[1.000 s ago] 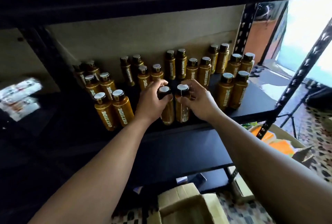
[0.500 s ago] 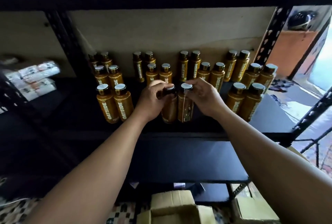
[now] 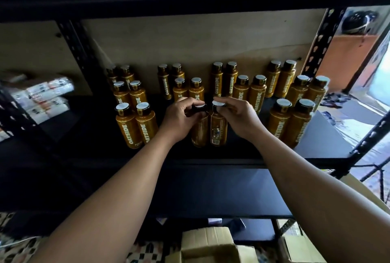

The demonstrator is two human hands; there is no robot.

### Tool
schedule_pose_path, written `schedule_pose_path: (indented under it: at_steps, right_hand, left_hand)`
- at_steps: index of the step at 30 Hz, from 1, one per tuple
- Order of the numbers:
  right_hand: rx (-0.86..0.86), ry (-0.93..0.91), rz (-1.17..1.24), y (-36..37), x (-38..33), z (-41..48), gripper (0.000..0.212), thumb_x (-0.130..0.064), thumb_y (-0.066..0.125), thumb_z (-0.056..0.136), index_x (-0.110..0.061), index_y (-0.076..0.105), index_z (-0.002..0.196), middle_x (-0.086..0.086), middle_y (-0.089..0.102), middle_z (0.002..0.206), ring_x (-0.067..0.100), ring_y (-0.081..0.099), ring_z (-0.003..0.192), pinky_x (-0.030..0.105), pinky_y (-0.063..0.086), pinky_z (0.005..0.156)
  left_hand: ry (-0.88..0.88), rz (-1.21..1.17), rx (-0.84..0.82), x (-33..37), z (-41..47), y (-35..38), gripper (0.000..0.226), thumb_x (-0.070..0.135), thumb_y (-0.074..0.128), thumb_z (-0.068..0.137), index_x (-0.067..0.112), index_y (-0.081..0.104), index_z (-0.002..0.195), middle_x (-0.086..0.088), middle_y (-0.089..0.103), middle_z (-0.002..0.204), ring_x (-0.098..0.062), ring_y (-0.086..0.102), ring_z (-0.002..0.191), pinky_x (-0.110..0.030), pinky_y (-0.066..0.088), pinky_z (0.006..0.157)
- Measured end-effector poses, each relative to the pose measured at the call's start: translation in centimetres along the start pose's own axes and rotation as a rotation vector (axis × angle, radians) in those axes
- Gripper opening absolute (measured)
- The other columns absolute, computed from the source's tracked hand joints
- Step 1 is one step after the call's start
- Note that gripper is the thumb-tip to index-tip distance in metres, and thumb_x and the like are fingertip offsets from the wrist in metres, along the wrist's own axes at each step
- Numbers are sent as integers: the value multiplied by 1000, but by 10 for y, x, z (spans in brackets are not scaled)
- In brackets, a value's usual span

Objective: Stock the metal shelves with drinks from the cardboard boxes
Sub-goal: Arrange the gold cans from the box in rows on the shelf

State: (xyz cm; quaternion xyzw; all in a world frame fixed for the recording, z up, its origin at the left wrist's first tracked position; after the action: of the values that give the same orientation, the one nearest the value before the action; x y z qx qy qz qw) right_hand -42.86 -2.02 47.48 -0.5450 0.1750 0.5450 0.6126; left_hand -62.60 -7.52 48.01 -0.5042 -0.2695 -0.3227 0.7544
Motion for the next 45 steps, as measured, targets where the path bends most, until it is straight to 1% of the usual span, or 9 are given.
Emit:
schedule_pose_path:
  at_steps: [8, 18, 23, 28, 30, 34, 38, 41, 45]
  right_hand:
    - [4, 4, -21, 2, 1, -3, 35, -26, 64, 101, -32, 64, 136, -10, 64, 137, 7, 59, 127, 35, 54, 103]
    - [20, 34, -9, 4, 2, -3, 33, -30, 65, 100, -34, 65, 132, -13, 65, 133, 6, 60, 124, 36, 55, 101]
    - [57, 55, -19, 0, -1, -2, 30, -34, 71, 96, -35, 68, 125, -21, 66, 117, 0, 63, 110, 29, 57, 92]
    - [93, 112, -25, -5, 0, 1, 28, -40, 78, 88, -37, 66, 113, -17, 64, 113, 3, 60, 106, 25, 52, 84]
    - [87, 124, -12, -4, 0, 1, 29, -40, 79, 88, -36, 66, 113, -16, 64, 114, 4, 60, 107, 24, 51, 84]
    - [77, 117, 29, -3, 0, -1, 23, -37, 73, 93, -33, 66, 115, -24, 62, 110, -7, 59, 101, 16, 47, 80]
    - [26, 99, 74, -6, 2, 3, 19, -26, 67, 99, -29, 67, 119, -16, 67, 124, 2, 63, 115, 25, 54, 92]
    - [-10, 104, 96, -8, 3, 4, 20, -26, 67, 99, -30, 67, 118, -13, 71, 118, -1, 67, 107, 22, 54, 87]
    - [-36, 98, 78, -8, 4, 3, 24, -34, 66, 99, -42, 64, 122, -13, 67, 123, 4, 64, 113, 23, 53, 89]
  left_hand:
    - [54, 26, 0, -2, 0, 1, 28, 30, 71, 93, 29, 67, 121, 1, 58, 130, -14, 53, 120, -30, 46, 96]
    - [47, -16, 37, -6, 3, -2, 24, 24, 73, 90, 31, 69, 113, 7, 66, 127, -8, 58, 120, -33, 50, 101]
    - [17, -40, 91, -1, 7, 0, 24, 35, 79, 86, 25, 72, 106, 11, 69, 114, -2, 60, 108, -20, 48, 87]
    - [57, -27, 97, -2, 8, -3, 13, 29, 75, 89, 29, 68, 100, 10, 70, 111, -5, 63, 108, -31, 54, 91]
    - [48, -18, 82, -3, 7, -4, 13, 29, 71, 92, 25, 67, 103, 5, 70, 115, -5, 61, 106, -26, 53, 89]
    - [38, 41, 75, -3, 4, -3, 21, 33, 65, 95, 20, 64, 112, -2, 70, 115, -10, 59, 94, -31, 54, 82]
    - [36, 45, 103, -1, 5, -1, 29, 41, 72, 91, 20, 65, 109, 8, 54, 125, -7, 49, 113, -18, 41, 80]
    - [42, 73, 142, 1, 7, 0, 26, 39, 75, 89, 21, 65, 104, 0, 57, 121, -8, 50, 109, -23, 42, 81]
    - [39, 29, 101, 1, 7, -2, 22, 36, 72, 92, 24, 68, 110, 6, 64, 121, -5, 54, 110, -13, 40, 82]
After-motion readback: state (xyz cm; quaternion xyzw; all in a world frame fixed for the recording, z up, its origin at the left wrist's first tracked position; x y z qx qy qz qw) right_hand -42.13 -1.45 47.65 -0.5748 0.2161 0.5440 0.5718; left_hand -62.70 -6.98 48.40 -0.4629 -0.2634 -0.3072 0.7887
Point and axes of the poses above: each hand's wrist, its own z-axis towards the middle knuckle, its own y-axis out of the palm, x = y × z, the point moved 3 cm from there along z, towards the middle knuckle
